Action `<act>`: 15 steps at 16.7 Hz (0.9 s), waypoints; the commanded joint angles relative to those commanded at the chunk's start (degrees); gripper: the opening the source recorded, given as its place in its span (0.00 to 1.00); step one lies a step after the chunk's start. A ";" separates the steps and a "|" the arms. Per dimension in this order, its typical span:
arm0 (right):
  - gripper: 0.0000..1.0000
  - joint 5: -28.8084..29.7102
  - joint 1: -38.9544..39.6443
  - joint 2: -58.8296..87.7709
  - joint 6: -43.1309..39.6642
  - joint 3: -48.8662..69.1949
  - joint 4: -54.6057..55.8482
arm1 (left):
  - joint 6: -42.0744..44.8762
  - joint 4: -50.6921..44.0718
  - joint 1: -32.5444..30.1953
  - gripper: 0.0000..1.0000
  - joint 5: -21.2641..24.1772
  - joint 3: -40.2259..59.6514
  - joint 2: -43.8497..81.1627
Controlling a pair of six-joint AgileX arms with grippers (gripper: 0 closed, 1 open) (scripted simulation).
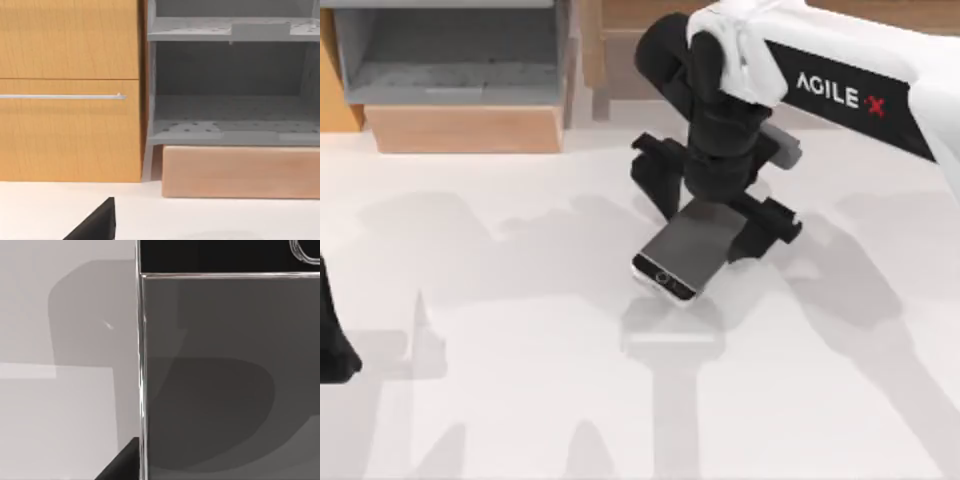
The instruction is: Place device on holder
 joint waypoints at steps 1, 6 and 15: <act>0.00 -0.57 -2.02 -1.96 -1.28 -0.89 0.44 | 0.00 0.00 0.00 1.00 0.00 0.00 0.00; 0.00 -3.92 -20.74 -17.59 -15.17 -8.88 5.88 | 0.00 0.00 0.00 1.00 0.00 0.00 0.00; 0.00 -8.09 -59.84 -41.82 -45.97 -28.01 24.76 | 0.00 0.00 0.00 1.00 0.00 0.00 0.00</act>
